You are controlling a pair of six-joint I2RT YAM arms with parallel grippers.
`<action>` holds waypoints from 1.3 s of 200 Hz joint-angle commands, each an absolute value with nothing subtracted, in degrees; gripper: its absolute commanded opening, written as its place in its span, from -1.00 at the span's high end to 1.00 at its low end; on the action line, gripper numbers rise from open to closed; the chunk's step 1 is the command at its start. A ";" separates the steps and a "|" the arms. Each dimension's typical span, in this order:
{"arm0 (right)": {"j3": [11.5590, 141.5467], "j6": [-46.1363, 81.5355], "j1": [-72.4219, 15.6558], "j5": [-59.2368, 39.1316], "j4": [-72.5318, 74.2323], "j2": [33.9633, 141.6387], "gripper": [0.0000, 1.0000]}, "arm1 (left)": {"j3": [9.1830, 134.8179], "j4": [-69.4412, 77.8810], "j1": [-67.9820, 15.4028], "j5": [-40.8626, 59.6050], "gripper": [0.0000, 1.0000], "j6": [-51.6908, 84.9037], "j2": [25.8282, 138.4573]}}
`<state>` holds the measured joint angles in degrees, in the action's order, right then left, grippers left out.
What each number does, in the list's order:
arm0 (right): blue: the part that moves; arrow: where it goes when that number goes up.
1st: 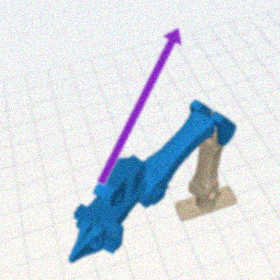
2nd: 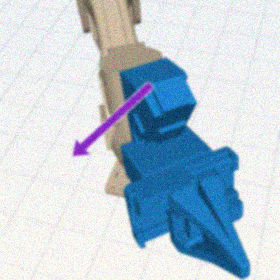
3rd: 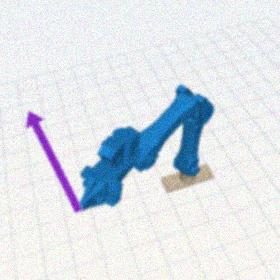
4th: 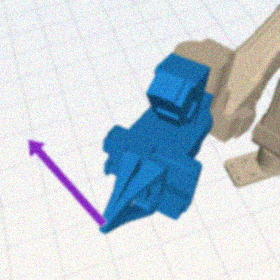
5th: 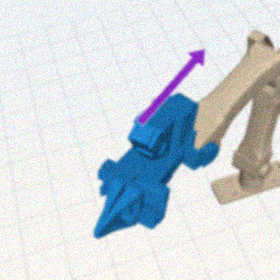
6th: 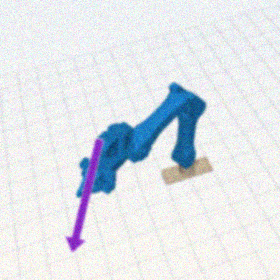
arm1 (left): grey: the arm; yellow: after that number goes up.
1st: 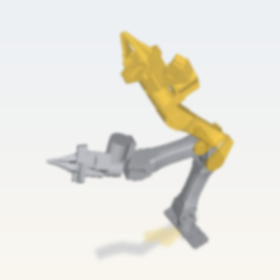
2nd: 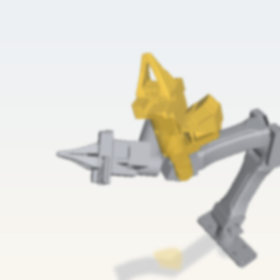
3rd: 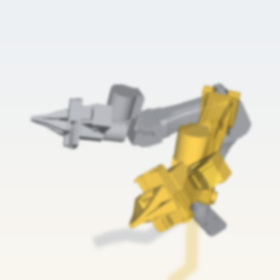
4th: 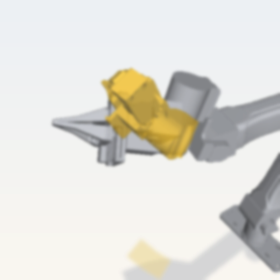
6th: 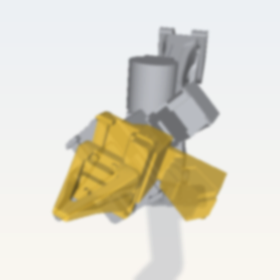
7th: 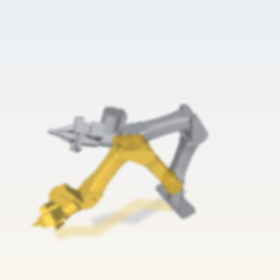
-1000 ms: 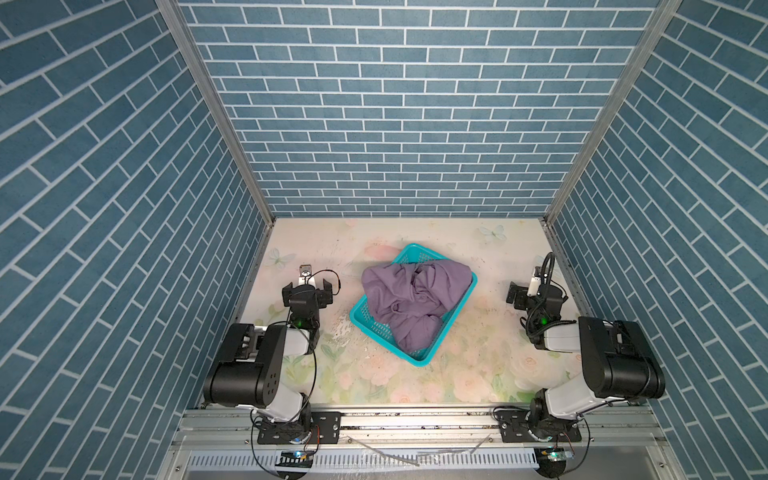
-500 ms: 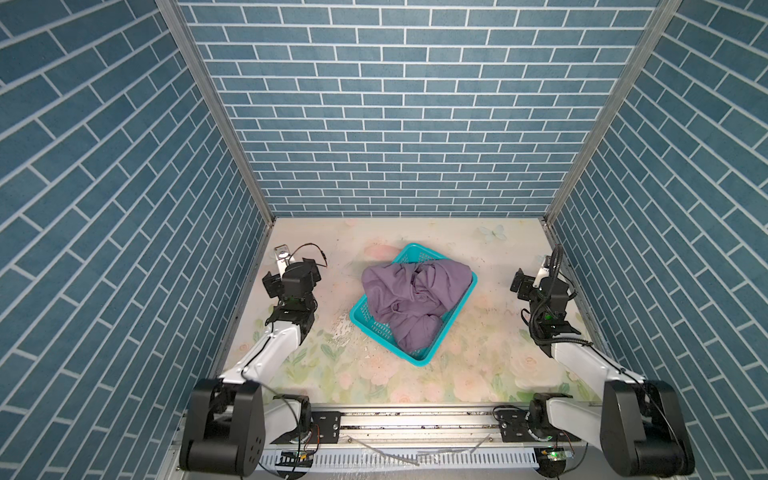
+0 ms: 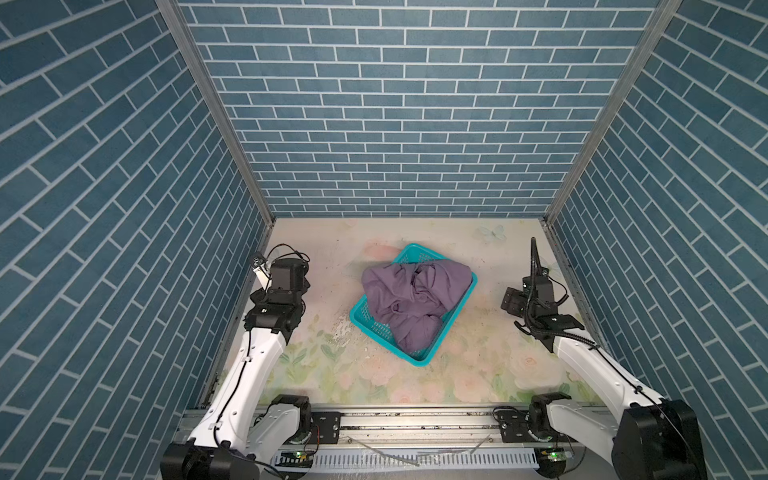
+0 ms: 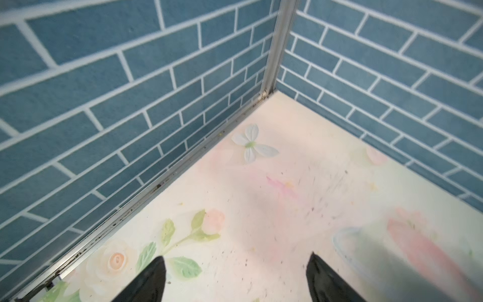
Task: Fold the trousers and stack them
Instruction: 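Reach both grippers toward the teal basket holding the purple trousers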
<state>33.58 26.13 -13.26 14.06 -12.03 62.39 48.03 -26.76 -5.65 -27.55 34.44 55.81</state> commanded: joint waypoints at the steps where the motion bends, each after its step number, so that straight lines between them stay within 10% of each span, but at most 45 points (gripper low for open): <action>1: 34.06 29.10 -14.52 6.72 -14.94 63.33 -0.60 | 44.74 -31.67 -5.80 -14.92 -0.41 35.59 53.88; 78: 37.40 29.64 -16.00 -4.67 -15.45 69.54 -0.34 | 36.92 -25.20 -7.54 3.67 -0.37 34.15 56.20; 111: 41.40 31.07 -16.54 -9.65 -16.50 71.38 -0.22 | 39.12 -20.18 -13.78 8.04 0.41 37.01 64.18; 169: 54.01 31.25 -16.64 -10.05 -27.28 71.41 -0.14 | 47.68 -16.07 -31.55 5.93 0.49 40.79 78.10; 208: 63.36 26.91 -16.44 -2.71 -38.13 68.79 -0.22 | 60.15 -12.98 -37.10 9.03 0.48 41.50 90.18; 260: 59.89 27.25 -16.44 -2.11 -40.01 65.79 -0.83 | 83.11 -11.21 -44.47 16.21 0.50 42.40 111.34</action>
<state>61.67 27.18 -16.38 -3.99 -35.75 66.83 74.85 -14.50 -41.17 9.58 41.54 104.81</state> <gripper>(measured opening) 0.894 0.258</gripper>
